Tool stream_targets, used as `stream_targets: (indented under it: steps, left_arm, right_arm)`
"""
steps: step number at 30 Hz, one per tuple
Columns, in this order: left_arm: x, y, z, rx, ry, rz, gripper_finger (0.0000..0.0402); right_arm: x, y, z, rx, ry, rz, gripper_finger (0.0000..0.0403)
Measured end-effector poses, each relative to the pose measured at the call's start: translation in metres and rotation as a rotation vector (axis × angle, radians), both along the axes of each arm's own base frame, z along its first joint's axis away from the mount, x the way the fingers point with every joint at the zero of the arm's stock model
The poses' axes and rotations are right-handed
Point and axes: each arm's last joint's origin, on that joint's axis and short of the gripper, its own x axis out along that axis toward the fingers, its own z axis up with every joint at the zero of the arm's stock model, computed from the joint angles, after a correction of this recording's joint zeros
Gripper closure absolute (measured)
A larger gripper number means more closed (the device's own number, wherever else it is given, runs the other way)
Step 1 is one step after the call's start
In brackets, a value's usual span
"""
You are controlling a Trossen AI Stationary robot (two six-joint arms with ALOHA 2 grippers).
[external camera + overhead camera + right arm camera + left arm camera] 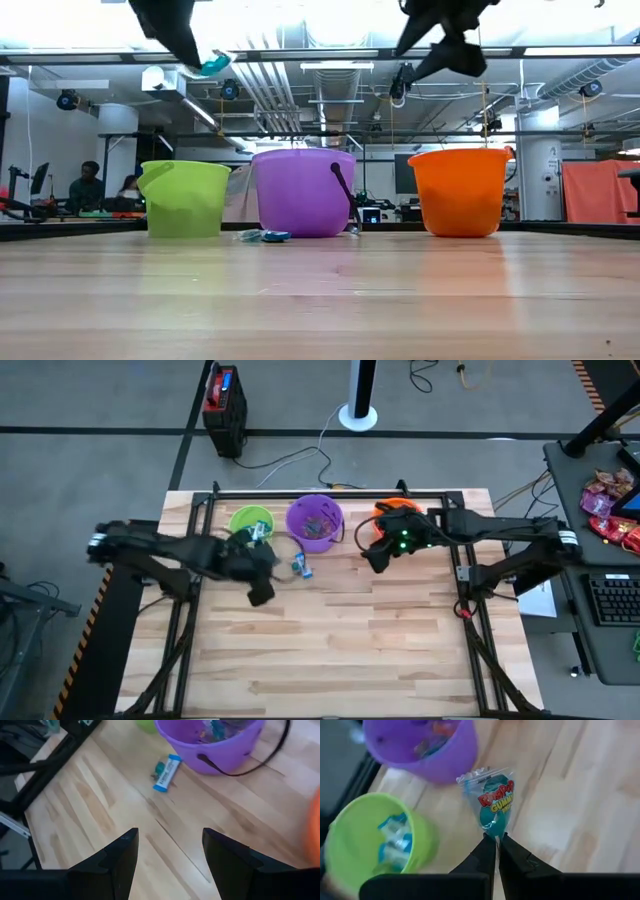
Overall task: Sort candy by brand, put in halloween buckets
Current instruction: Put the blue gummy into the purple bucket, then put the white chocolate into the green bucket
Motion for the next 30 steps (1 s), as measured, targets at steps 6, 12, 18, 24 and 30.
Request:
stream_targets:
  steps: [6, 12, 18, 24, 30]
  left_arm:
    - [-0.015, 0.049, -0.003, 0.015, -0.329, -0.100, 0.0401]
    - [-0.012, 0.107, -0.016, 0.143, -0.433, -0.081, 0.0401]
    - [0.004, 0.147, -0.036, 0.088, -0.428, -0.174, 0.0401]
    - [0.015, 0.152, -0.056, 0.045, -0.350, -0.229, 0.0369]
    - [0.017, 0.160, -0.054, 0.117, -0.359, -0.162, 0.0304]
  right_arm:
    - [0.023, -0.002, -0.014, 0.047, -0.003, -0.045, 0.0191]
    - [0.040, -0.002, -0.030, 0.107, 0.017, -0.105, 0.0191]
    - [0.043, 0.001, -0.034, 0.151, 0.023, -0.153, 0.0191]
    - [0.043, 0.006, -0.033, 0.182, 0.018, -0.184, 0.0191]
    - [0.043, 0.010, -0.033, 0.159, 0.010, -0.239, 0.0191]
